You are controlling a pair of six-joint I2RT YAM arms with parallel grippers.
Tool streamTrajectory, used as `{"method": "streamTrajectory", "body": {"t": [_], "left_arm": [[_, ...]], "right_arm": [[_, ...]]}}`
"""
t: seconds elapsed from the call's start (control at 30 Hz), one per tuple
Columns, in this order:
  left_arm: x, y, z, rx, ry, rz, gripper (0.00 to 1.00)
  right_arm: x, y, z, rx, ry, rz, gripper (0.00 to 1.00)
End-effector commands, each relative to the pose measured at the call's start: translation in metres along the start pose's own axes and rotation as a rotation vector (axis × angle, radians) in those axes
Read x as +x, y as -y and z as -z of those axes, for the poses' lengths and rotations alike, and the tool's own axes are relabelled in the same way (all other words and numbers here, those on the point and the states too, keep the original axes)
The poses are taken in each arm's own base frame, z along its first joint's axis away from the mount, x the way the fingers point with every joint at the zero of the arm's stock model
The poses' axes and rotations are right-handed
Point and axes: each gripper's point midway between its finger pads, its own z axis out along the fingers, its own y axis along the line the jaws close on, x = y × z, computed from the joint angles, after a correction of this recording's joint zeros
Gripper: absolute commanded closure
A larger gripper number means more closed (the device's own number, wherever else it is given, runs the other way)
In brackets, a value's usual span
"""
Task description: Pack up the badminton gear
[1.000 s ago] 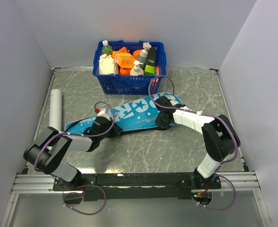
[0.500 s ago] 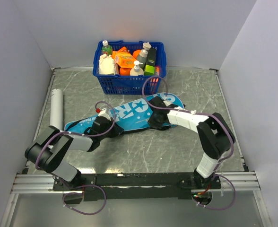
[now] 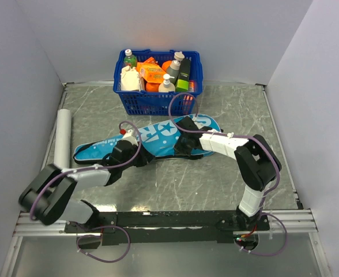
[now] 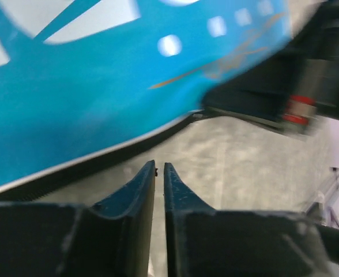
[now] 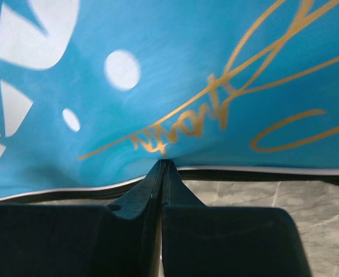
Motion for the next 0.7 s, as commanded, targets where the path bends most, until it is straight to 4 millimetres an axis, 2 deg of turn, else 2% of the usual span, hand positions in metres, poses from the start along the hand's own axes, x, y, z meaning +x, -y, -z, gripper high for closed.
{"method": "streamTrajectory", "body": {"t": [0.0,0.03,0.07,0.1,0.17,0.2,0.23,0.43,0.47,0.53,0.67], "left_arm": [[-0.03,0.035,0.021,0.062,0.068,-0.05,0.79],[-0.042,0.043,0.029,0.07,0.108,-0.058,0.78],[-0.045,0.043,0.033,0.059,0.115,-0.066,0.75],[-0.043,0.038,0.038,0.031,0.106,-0.07,0.74],[-0.057,0.04,0.049,0.01,0.156,-0.088,0.7],[-0.051,0.035,0.053,-0.015,0.133,-0.093,0.68],[-0.064,0.029,0.058,-0.064,0.187,-0.095,0.66],[-0.078,-0.005,0.064,-0.234,0.225,-0.085,0.64],[-0.08,-0.012,0.064,-0.25,0.229,-0.069,0.64],[-0.08,-0.024,0.062,-0.289,0.237,-0.05,0.63],[-0.097,-0.051,0.059,-0.35,0.281,0.014,0.62]], "right_arm": [[-0.03,0.028,-0.015,0.055,0.049,-0.097,1.0],[-0.03,0.033,-0.016,0.052,0.032,-0.114,1.0],[-0.03,0.048,-0.019,0.071,0.019,-0.138,1.0],[-0.043,0.055,-0.02,0.061,0.032,-0.171,1.0],[-0.046,0.071,-0.02,0.071,0.016,-0.197,1.0],[-0.053,0.081,-0.02,0.082,0.02,-0.209,1.0],[-0.056,0.085,-0.019,0.087,0.019,-0.208,1.0],[-0.074,0.119,-0.008,0.132,0.044,-0.216,1.0],[-0.072,0.126,-0.005,0.136,0.043,-0.223,1.0],[-0.079,0.136,0.004,0.126,0.053,-0.23,1.0],[-0.08,0.143,0.016,0.125,0.069,-0.202,1.0]]}}
